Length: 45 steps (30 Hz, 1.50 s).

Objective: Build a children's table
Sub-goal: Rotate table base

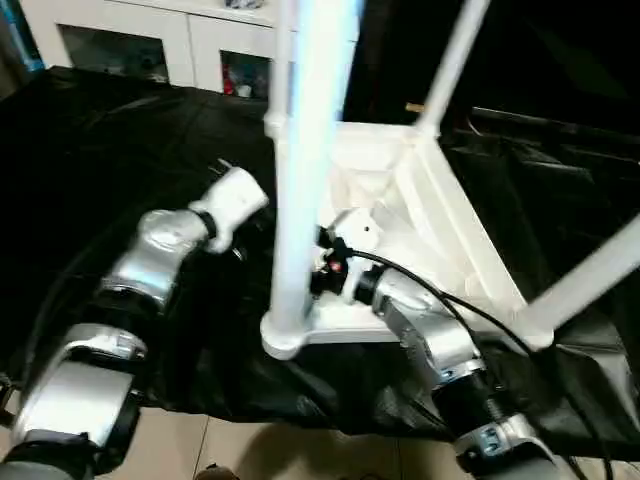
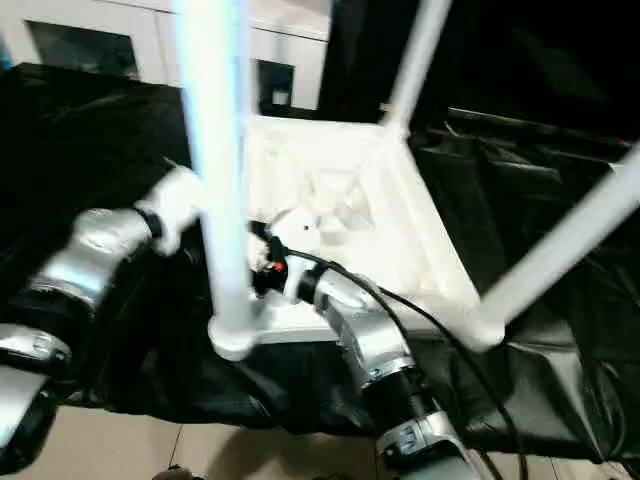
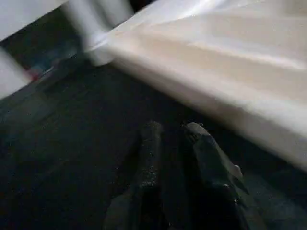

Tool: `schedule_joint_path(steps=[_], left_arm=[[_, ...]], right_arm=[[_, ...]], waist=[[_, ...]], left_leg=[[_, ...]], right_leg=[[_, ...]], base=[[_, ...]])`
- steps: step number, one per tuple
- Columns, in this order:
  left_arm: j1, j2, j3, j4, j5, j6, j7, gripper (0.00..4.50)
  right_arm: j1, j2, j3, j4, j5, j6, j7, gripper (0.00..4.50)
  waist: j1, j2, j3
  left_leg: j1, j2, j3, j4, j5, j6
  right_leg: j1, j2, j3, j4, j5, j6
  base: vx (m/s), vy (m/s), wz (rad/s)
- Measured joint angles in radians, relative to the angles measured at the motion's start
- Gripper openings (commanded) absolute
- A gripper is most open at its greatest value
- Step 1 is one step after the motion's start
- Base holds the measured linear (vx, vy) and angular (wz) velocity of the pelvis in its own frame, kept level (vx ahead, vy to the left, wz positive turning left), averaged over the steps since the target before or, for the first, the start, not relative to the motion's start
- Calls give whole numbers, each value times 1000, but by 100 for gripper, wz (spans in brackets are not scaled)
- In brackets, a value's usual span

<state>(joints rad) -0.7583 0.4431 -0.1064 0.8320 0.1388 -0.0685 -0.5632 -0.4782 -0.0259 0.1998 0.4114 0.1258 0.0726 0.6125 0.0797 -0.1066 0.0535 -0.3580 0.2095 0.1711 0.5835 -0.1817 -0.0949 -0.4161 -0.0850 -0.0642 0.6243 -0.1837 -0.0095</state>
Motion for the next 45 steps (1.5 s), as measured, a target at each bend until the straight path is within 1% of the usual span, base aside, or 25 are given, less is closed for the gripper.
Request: schedule_joint_path(steps=[2,3,5,6,8,10,11,12,13,15,18,20,21,22,24,26,28,30,32,33,34,36,39,42,45], left_arm=[[27,20,27,-8,-9,13,20,84],[65,25,49,-48,-19,20,26,84],[109,26,64,-91,-33,27,27,84],[145,26,73,-130,-47,34,27,84],[196,26,99,-195,-75,55,20,84],[293,43,113,-351,-124,107,-39,84],[325,58,114,-388,-136,122,-63,84],[366,80,117,-438,-152,159,-98,84],[412,107,117,-504,-175,196,-139,84],[485,162,107,-607,-219,264,-221,84],[549,231,94,-722,-278,336,-320,84],[577,264,90,-791,-334,386,-375,84],[607,297,91,-850,-391,434,-416,84],[620,311,91,-875,-413,452,-436,84],[644,344,96,-948,-493,520,-486,84],[645,344,100,-971,-517,540,-498,84],[654,343,107,-1010,-538,575,-503,84],[658,342,109,-1029,-546,593,-504,84],[660,323,116,-1038,-545,605,-488,84],[658,298,117,-1051,-538,605,-469,84],[657,286,117,-1058,-537,605,-458,84],[653,267,120,-1065,-532,598,-423,84],[650,253,121,-1071,-522,587,-357,84],[650,241,123,-1071,-505,584,-311,84],[649,199,127,-1071,-484,584,-256,84]], right_arm=[[10,-25,-18,-7,-4,1,-3,331],[23,-44,-20,-28,-5,3,4,331],[43,-58,-19,-66,-8,6,11,331],[54,-75,-19,-92,-12,11,20,331],[60,-105,-18,-124,-16,27,36,331],[95,-205,16,-202,-42,25,117,331],[110,-246,23,-217,-53,24,147,331],[129,-295,37,-231,-67,24,185,331],[145,-343,63,-259,-81,22,228,331],[170,-421,89,-289,-99,20,299,331],[172,-485,106,-323,-123,11,363,331],[168,-512,126,-339,-148,-1,387,331],[163,-532,149,-342,-181,-22,401,331],[166,-545,160,-343,-193,-30,406,331],[163,-542,174,-311,-236,-53,399,331],[156,-523,188,-295,-254,-68,385,331],[146,-505,214,-281,-277,-87,365,331],[138,-499,229,-266,-292,-90,350,331],[101,-463,243,-198,-338,-107,278,331],[83,-439,262,-159,-365,-126,234,331],[74,-420,268,-145,-381,-130,200,331],[51,-395,279,-104,-412,-147,135,331],[24,-372,279,-48,-457,-166,51,331],[6,-365,275,-16,-475,-173,6,331],[7,-323,257,-3,-472,-178,-41,331]], waist=[[3,0,0],[5,0,0],[7,0,0],[8,0,0],[9,0,0],[12,1,0],[12,1,0],[10,1,1],[9,2,1],[7,3,2],[5,4,3],[5,4,3],[5,4,3],[6,4,3],[6,4,3],[5,4,3],[3,4,3],[1,4,3],[-7,3,2],[-13,3,2],[-17,3,2],[-22,3,2],[-25,3,2],[-24,2,2],[-28,2,1]], left_leg=[[0,0,0,0,0,0],[0,0,0,0,0,0],[-1,0,0,0,0,0],[-1,0,0,0,0,0],[-1,0,1,1,0,0],[1,0,0,1,0,0],[2,0,0,1,-1,0],[1,0,0,2,0,0],[2,1,0,2,0,0],[2,2,0,2,0,0],[4,6,-1,2,0,0],[5,8,-1,2,0,0],[6,9,-1,2,0,0],[6,9,-1,2,0,0],[6,9,0,2,0,0],[6,9,1,3,0,0],[6,9,1,4,0,-1],[6,9,1,4,0,-1],[7,9,1,5,0,-1],[7,9,1,5,1,-2],[6,9,1,5,1,-3],[6,9,1,6,1,-3],[6,9,1,7,2,-4],[5,9,1,7,2,-4],[4,9,1,7,2,-4]], right_leg=[[0,0,0,0,0,0],[0,0,0,0,0,0],[0,0,0,0,0,0],[0,0,0,0,0,0],[0,0,0,0,0,0],[3,0,0,-1,0,1],[4,0,0,-2,-1,1],[4,0,0,-1,-1,1],[4,0,0,-1,-1,1],[3,2,0,-1,-1,1],[4,6,1,0,-3,5],[4,9,1,0,-3,5],[4,9,1,1,-3,5],[4,10,1,1,-3,5],[4,10,2,1,-3,5],[3,10,2,1,-3,5],[4,10,2,2,-3,4],[4,10,3,2,-3,4],[4,10,3,2,-3,4],[4,10,3,2,-3,4],[4,10,3,3,-3,4],[4,10,3,4,-3,4],[4,11,3,5,-3,4],[4,11,3,5,-3,4],[3,12,3,5,-2,4]], base=[[0,0,0],[0,0,0],[0,0,0],[0,0,0],[0,0,0],[0,0,0],[0,0,0],[0,0,0],[0,0,0],[0,0,0],[0,0,0],[0,0,0],[0,0,0],[0,0,0],[0,0,0],[0,0,0],[0,0,0],[0,0,0],[0,0,0],[0,0,0],[0,0,0],[0,0,0],[0,0,0],[0,0,0],[0,0,0]])
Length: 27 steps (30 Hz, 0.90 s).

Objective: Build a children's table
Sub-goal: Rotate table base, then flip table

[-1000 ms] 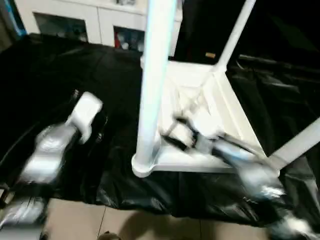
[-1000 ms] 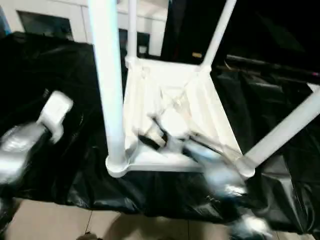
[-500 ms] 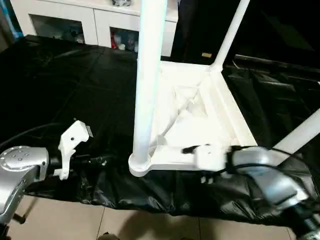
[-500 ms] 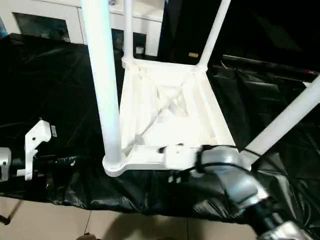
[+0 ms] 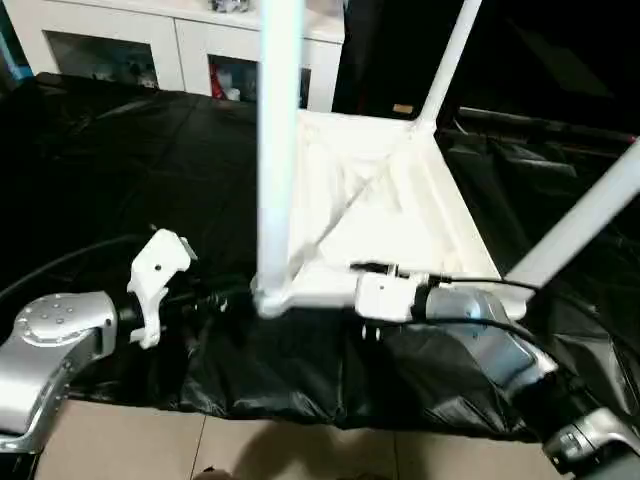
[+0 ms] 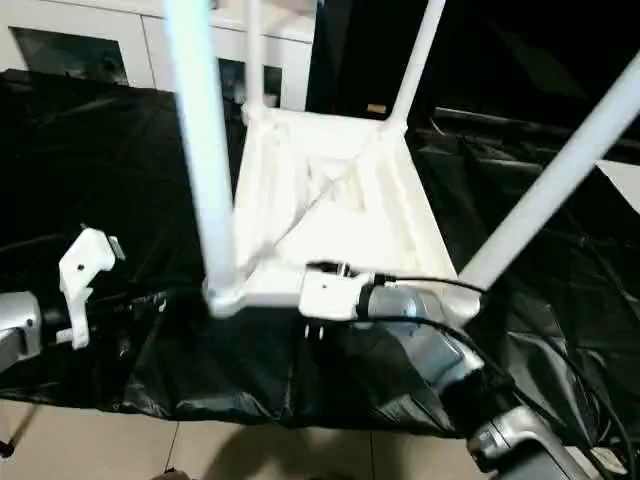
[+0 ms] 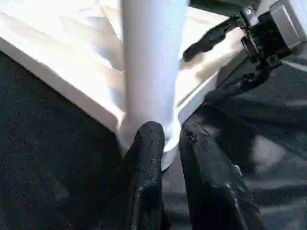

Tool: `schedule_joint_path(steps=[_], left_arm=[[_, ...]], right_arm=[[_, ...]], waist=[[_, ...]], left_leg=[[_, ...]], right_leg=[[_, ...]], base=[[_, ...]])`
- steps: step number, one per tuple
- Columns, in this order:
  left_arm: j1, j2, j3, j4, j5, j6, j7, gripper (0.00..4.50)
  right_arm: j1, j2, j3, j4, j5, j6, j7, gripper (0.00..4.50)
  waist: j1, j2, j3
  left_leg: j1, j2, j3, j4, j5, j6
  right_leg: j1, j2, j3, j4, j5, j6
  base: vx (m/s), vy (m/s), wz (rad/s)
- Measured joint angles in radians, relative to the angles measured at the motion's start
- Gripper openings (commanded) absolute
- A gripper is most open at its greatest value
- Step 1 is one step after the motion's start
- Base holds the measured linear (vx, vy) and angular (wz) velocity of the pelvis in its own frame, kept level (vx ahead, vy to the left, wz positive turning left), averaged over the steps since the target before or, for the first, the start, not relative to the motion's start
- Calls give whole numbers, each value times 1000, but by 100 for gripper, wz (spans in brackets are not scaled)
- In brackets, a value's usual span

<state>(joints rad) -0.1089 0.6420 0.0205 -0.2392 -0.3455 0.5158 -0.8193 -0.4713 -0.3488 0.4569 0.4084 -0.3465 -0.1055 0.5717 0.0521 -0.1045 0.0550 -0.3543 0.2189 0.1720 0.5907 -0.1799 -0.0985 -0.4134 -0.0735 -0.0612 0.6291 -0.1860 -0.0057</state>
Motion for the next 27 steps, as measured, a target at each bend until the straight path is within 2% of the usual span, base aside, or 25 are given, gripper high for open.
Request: schedule_joint_path(steps=[2,3,5,9,12,15,17,18,22,24,27], left_arm=[[-11,-61,3,7,23,-3,59,84],[-14,-88,0,9,30,-6,85,112],[-20,-136,-5,10,47,-13,130,121],[-15,-201,-41,11,66,-15,217,154],[-10,-226,-61,11,83,-15,266,180],[-8,-233,-68,13,106,4,303,212],[-2,-242,-68,11,114,26,317,212],[7,-250,-65,4,124,34,330,237],[19,-275,-58,-15,126,33,370,250],[17,-283,-58,-10,127,6,377,274],[-5,-295,-69,5,132,-36,376,294]], right_arm=[[2,20,-2,9,-1,-14,-45,331],[2,29,-4,9,0,-25,-67,331],[11,45,-25,6,10,-34,-85,331],[94,71,-102,-95,116,-25,-82,331],[169,62,-136,-179,190,12,-48,331],[251,39,-155,-243,257,56,3,331],[299,15,-159,-280,294,77,32,331],[320,12,-169,-295,319,90,46,331],[364,11,-218,-369,416,186,95,331],[373,13,-238,-401,466,236,113,331],[378,33,-263,-406,513,283,110,331]], waist=[[-2,0,0],[-2,0,0],[-2,0,0],[5,0,0],[10,1,0],[7,3,0],[4,4,0],[1,4,0],[-9,6,0],[-12,6,0],[-10,6,-1]], left_leg=[[0,0,0,0,0,0],[-1,0,0,1,0,0],[-1,0,0,1,0,0],[-1,0,-1,1,0,0],[-1,0,-1,1,0,0],[0,0,-1,2,0,0],[0,0,-2,2,0,0],[0,0,-2,2,0,0],[-1,0,-3,2,0,0],[-1,0,-4,2,0,0],[-3,0,-5,2,0,0]], right_leg=[[0,0,0,0,0,0],[0,0,0,1,0,0],[-1,0,0,1,0,0],[0,0,0,0,0,0],[2,0,0,0,0,1],[3,1,1,-1,0,1],[4,1,1,-1,0,1],[4,1,1,-2,0,1],[4,2,0,-3,0,1],[4,3,0,-3,0,1],[4,2,-1,-5,0,1]], base=[[0,0,0],[0,0,0],[0,0,0],[0,0,0],[0,0,0],[0,0,0],[0,0,0],[0,0,0],[0,0,0],[0,0,0],[0,0,0]])
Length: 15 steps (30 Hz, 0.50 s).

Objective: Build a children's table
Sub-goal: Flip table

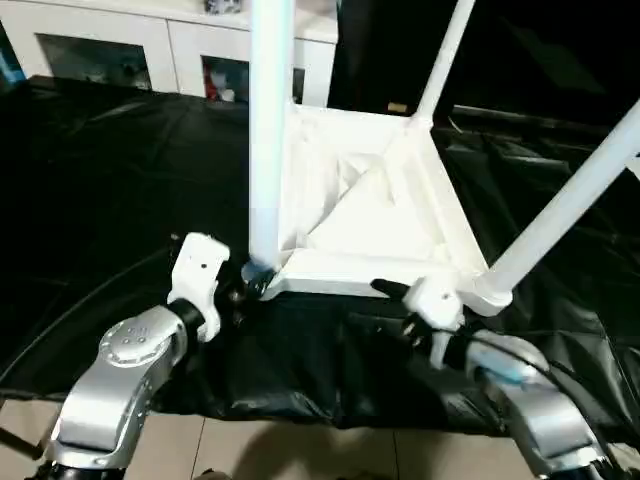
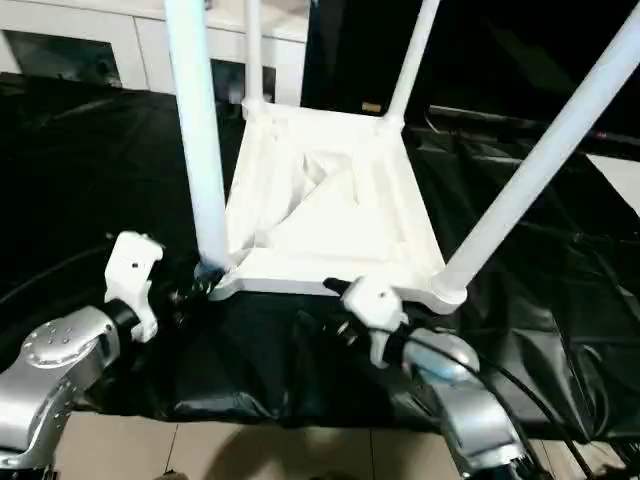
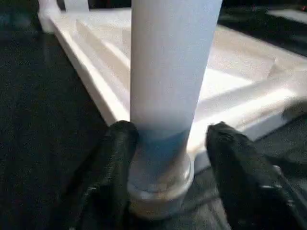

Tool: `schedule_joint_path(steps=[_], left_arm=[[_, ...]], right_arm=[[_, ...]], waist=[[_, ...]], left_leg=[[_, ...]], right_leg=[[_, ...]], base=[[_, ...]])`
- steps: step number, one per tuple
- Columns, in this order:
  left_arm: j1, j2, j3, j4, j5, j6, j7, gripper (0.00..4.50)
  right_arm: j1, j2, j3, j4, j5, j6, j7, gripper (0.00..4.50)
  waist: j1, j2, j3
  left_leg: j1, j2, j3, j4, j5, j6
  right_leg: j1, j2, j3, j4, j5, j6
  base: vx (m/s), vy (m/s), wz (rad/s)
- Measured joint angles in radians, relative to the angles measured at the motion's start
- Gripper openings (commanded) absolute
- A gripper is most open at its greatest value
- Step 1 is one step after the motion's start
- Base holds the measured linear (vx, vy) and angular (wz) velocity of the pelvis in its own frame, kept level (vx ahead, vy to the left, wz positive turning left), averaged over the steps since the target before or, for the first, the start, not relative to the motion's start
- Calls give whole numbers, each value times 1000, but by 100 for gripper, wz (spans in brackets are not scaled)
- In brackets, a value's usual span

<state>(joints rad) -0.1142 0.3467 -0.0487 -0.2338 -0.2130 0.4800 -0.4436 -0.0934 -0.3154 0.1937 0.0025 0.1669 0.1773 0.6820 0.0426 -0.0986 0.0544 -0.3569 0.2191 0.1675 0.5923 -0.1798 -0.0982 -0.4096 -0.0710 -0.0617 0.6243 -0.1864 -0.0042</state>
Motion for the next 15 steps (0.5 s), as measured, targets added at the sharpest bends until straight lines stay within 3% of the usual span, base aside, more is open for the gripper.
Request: schedule_joint_path(steps=[9,11,12,15], left_arm=[[-87,-96,-48,134,75,-78,81,376],[-100,-113,-47,168,77,-97,89,376],[-105,-118,-48,181,79,-99,95,345],[-121,-128,-43,212,82,-90,130,344]], right_arm=[[0,30,-28,-1,78,82,0,331],[0,38,-27,-1,80,87,4,331],[-1,40,-27,-2,82,89,7,331],[-1,39,-22,-3,100,101,25,331]], waist=[[4,3,-1],[4,5,-2],[4,7,-2],[4,9,-2]], left_leg=[[-2,0,0,-1,0,0],[-2,0,-1,-1,0,0],[-2,0,0,-1,0,0],[-2,0,0,-1,0,0]], right_leg=[[1,0,0,-3,0,1],[1,0,-1,-3,0,1],[1,0,-1,-3,0,1],[1,0,-1,-3,0,1]], base=[[0,0,0],[0,0,0],[0,0,0],[0,0,0]])
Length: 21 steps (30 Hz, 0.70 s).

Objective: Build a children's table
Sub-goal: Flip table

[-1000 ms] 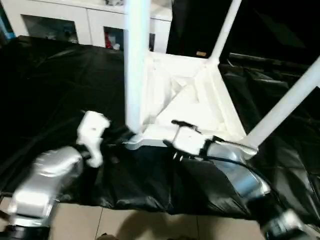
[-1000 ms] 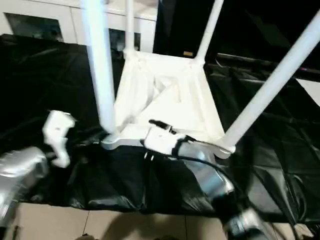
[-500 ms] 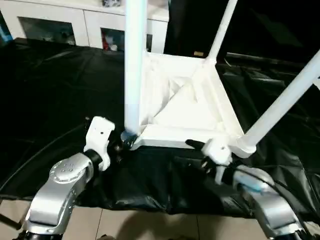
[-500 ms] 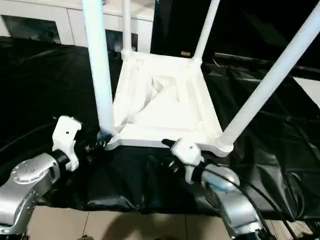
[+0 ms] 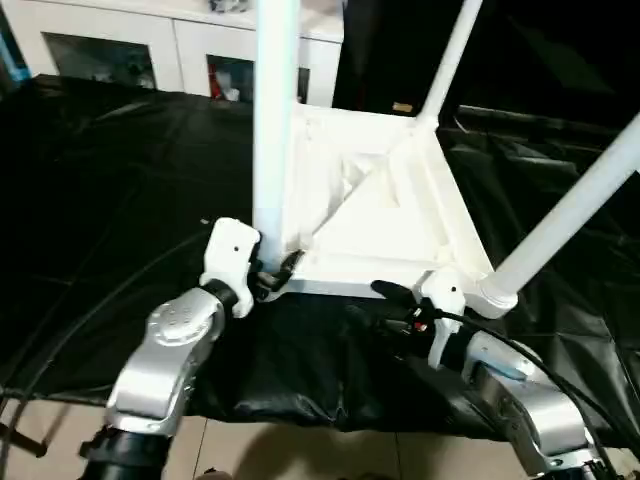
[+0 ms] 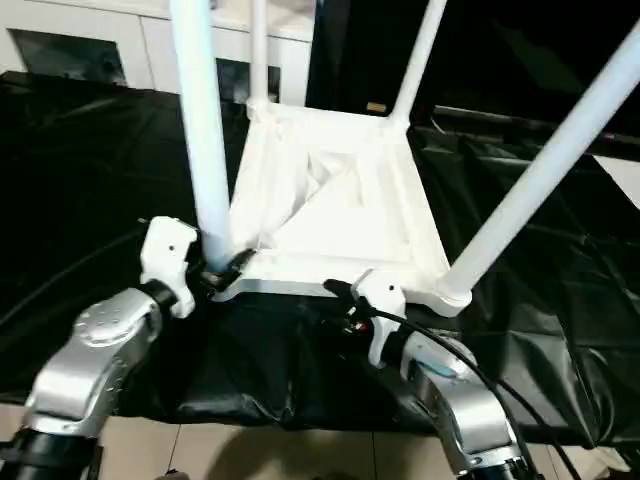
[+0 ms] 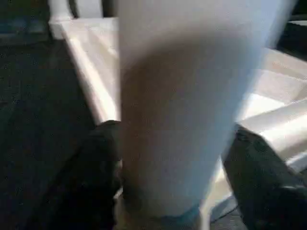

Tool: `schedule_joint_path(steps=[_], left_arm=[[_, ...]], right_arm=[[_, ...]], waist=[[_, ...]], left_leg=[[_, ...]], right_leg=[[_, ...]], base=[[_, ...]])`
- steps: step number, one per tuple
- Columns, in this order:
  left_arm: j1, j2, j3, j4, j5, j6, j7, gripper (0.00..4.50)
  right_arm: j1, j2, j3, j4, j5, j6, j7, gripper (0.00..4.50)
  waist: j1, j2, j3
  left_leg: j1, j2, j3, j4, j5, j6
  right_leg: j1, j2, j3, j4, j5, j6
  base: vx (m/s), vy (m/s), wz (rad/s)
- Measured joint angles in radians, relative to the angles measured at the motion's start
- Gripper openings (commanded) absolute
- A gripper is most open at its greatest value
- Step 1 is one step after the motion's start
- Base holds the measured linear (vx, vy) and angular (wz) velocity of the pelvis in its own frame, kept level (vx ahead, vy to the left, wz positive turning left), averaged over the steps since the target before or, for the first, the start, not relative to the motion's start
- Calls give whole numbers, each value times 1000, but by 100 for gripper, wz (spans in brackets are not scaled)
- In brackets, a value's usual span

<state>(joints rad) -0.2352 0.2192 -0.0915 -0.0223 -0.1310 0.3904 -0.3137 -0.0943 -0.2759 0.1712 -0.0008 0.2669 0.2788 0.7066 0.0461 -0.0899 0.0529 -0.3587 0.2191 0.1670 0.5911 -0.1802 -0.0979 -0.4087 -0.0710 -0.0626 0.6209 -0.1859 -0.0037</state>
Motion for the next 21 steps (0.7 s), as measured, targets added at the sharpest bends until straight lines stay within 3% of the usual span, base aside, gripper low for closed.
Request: schedule_joint_path(steps=[1,2,5,7,17,21], left_arm=[[0,-4,4,1,0,5,9,344],[0,-11,9,3,1,9,19,307],[-5,-41,37,18,-2,19,49,304],[-9,-51,50,33,-3,20,66,262],[-13,-125,121,37,-45,47,104,226],[-31,-209,191,31,-137,110,138,225]], right_arm=[[-1,-1,2,-1,2,2,2,331],[-2,-1,3,-1,3,4,3,331],[-20,-4,2,-1,7,5,8,331],[-24,-5,2,-7,10,6,12,331],[-14,-8,2,-31,16,37,14,331],[1,-17,-4,-47,19,47,8,331]], waist=[[0,0,0],[0,0,0],[1,0,0],[0,0,0],[0,4,0],[2,13,0]], left_leg=[[0,0,0,0,0,0],[0,0,0,0,0,0],[0,0,0,0,0,0],[0,0,0,0,0,0],[-1,0,1,0,0,0],[-4,-1,1,1,0,0]], right_leg=[[0,0,0,0,0,0],[0,0,0,0,0,0],[0,0,0,0,0,0],[1,0,0,0,0,0],[1,0,0,-1,1,1],[0,-2,0,-2,1,2]], base=[[0,0,0],[0,0,0],[0,0,0],[0,0,0],[0,0,0],[0,0,0]])
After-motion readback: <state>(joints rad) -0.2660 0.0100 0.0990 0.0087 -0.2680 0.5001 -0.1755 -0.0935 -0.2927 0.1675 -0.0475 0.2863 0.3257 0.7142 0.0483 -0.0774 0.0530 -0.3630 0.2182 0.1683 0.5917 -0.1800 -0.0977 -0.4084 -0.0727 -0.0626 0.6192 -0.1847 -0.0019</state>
